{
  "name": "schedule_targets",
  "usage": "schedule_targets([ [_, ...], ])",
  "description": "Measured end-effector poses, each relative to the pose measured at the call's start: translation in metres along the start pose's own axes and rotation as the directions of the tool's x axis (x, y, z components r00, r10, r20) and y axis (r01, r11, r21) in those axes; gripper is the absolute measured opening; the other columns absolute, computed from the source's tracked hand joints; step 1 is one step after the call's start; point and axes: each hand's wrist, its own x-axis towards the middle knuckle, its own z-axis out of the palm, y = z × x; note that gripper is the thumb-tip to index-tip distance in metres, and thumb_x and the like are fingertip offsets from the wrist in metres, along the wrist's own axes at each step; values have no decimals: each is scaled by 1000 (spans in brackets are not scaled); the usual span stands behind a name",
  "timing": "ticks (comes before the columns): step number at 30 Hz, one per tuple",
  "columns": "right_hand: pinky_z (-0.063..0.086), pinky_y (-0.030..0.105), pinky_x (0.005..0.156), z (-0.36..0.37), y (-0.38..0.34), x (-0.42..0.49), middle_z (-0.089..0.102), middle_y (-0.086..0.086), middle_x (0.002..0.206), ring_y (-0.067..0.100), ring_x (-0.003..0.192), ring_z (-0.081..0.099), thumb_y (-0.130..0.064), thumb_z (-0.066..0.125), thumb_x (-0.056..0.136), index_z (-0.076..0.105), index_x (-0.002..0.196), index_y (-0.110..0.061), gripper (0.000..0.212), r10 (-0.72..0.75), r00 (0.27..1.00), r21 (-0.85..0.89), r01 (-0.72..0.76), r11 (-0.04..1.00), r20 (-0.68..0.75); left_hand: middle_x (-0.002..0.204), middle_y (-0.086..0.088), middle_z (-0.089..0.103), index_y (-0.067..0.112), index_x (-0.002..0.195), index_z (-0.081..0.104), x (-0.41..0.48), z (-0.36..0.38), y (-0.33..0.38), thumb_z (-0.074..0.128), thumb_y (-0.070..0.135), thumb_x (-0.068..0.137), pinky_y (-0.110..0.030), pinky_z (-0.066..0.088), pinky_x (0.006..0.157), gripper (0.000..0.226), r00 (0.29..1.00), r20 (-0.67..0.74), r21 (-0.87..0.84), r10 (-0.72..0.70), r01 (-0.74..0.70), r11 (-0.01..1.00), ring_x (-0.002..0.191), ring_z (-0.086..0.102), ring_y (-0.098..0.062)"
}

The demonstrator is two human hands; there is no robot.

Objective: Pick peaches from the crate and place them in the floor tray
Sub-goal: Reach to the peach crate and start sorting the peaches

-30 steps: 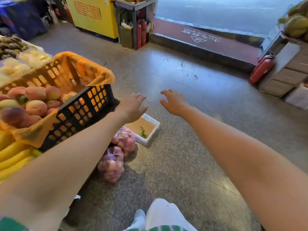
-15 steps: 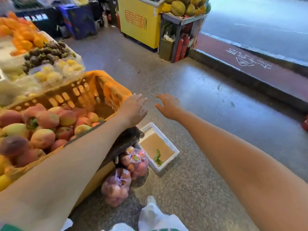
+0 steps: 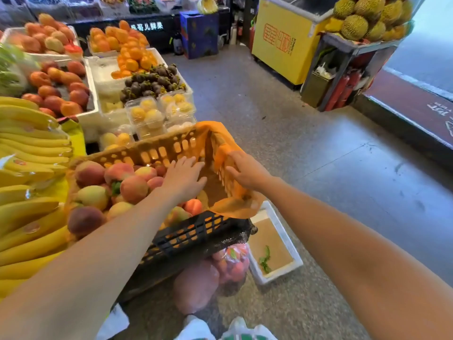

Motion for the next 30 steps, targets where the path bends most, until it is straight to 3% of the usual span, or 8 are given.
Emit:
schedule_targets([
  [2, 42, 43, 103, 8, -3, 12, 44, 8, 143, 29, 127, 46, -35, 43, 99, 42, 141, -13, 47, 12, 1000, -48, -12, 999, 4, 158, -8, 22, 22, 148, 28, 2, 5, -20, 36, 43, 98, -49, 12, 119, 55, 998, 36, 21, -55, 54, 998, 146, 14, -30],
  [7, 43, 45, 95, 12, -12, 41, 52, 12, 128, 33, 117, 49, -35, 43, 97, 53, 128, -12, 40, 22, 988, -204, -54, 977, -155, 155, -7, 29, 21, 147, 31, -1, 11, -54, 38, 46, 97, -52, 13, 117, 56, 995, 41, 47, -86, 84, 995, 144, 21, -28],
  [11, 38, 42, 101, 7, -26, 71, 54, 11, 129, 29, 122, 47, -35, 47, 96, 55, 128, -12, 40, -97, 983, -233, 59, 971, -154, 149, -6, 38, 21, 143, 38, 0, 7, -72, 40, 44, 95, -52, 17, 116, 53, 991, 33, 63, -131, 128, 990, 139, 30, -27],
  [16, 42, 43, 99, 17, -54, 111, 53, 9, 133, 29, 122, 49, -35, 50, 95, 50, 134, -14, 45, -264, 963, -199, 268, 943, 49, 127, -8, 56, 20, 123, 57, -2, 2, -95, 45, 48, 89, -48, 31, 104, 46, 968, -39, 65, -250, 252, 966, 122, 47, -30],
  [22, 40, 42, 103, 35, -84, 135, 49, 10, 138, 28, 126, 46, -39, 56, 94, 45, 139, -14, 53, -393, 867, -41, 425, 904, 305, 119, -6, 59, 24, 115, 66, -18, 0, -120, 34, 66, 74, -42, 41, 95, 67, 942, -156, -25, -297, 297, 955, 114, 51, -26],
  [26, 47, 35, 97, 46, -100, 133, 59, 3, 130, 20, 117, 55, -51, 60, 88, 50, 135, -19, 58, -435, 757, 234, 367, 900, 488, 113, -6, 60, 24, 109, 70, -31, -1, -132, 42, 70, 74, -41, 44, 87, 64, 922, -247, -99, -297, 281, 955, 109, 53, -25],
  [30, 48, 33, 91, 57, -115, 127, 55, -1, 122, 17, 111, 54, -57, 70, 77, 49, 130, -20, 68, -367, 700, 230, 287, 930, 612, 118, -1, 56, 27, 112, 67, -48, 2, -149, 38, 80, 65, -41, 42, 88, 77, 955, -207, -215, -214, 169, 962, 112, 49, -22],
])
